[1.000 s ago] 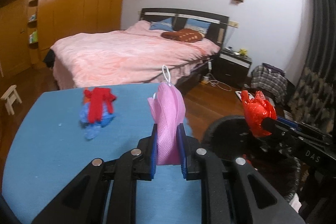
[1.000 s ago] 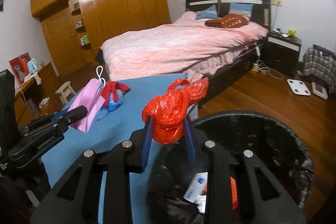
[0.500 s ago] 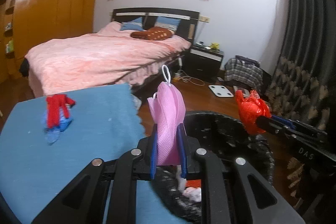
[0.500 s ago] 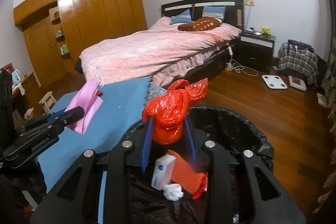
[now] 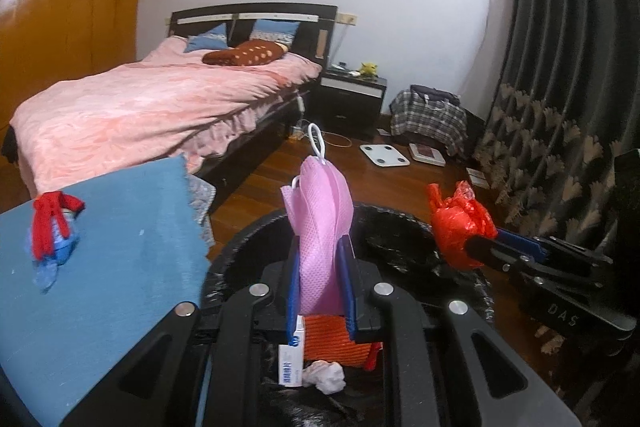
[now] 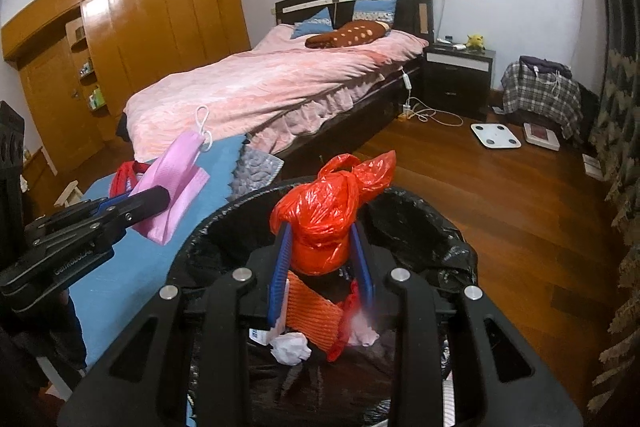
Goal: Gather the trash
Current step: 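Carry the pink mask and red bag over the bin and release both, then move both open tools back toward the red glove and blue bag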
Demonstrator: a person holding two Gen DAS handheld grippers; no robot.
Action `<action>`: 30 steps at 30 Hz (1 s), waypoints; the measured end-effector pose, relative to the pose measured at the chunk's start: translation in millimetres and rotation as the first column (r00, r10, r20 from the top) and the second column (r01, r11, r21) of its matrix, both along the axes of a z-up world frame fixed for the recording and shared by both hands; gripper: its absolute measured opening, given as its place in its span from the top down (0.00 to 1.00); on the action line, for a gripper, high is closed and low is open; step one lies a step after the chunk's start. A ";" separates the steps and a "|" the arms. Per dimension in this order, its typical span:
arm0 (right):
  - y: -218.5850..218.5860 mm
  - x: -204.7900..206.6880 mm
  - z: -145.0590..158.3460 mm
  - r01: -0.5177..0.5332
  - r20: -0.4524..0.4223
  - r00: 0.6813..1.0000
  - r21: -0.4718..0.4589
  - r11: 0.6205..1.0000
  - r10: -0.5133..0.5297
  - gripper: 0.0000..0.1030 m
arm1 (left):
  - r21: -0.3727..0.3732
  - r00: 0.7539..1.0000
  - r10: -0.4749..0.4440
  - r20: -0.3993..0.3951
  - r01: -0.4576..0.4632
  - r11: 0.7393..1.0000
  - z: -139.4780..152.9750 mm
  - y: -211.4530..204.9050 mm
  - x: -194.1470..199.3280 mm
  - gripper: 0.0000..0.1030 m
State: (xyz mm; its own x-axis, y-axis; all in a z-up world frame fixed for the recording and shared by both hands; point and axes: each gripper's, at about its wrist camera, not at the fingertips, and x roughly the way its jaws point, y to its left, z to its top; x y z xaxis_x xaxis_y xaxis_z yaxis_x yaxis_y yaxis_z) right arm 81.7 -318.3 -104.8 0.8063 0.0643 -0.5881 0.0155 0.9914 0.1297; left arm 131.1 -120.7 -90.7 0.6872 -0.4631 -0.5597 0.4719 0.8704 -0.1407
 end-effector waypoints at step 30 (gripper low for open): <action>72.9 31.9 12.1 -0.086 0.043 0.995 -0.006 0.996 0.087 0.06 | -0.006 0.908 0.412 0.070 -0.413 0.911 18.2 178.7 -1.8 0.06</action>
State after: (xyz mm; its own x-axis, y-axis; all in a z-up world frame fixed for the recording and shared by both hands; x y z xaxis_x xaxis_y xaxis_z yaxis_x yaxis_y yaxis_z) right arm 113.6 -245.4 -92.8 0.8224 0.1327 -0.5532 -0.0759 0.9893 0.1245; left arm 129.3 58.0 -72.5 0.8526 -0.1257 -0.5073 0.0788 0.9905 -0.1130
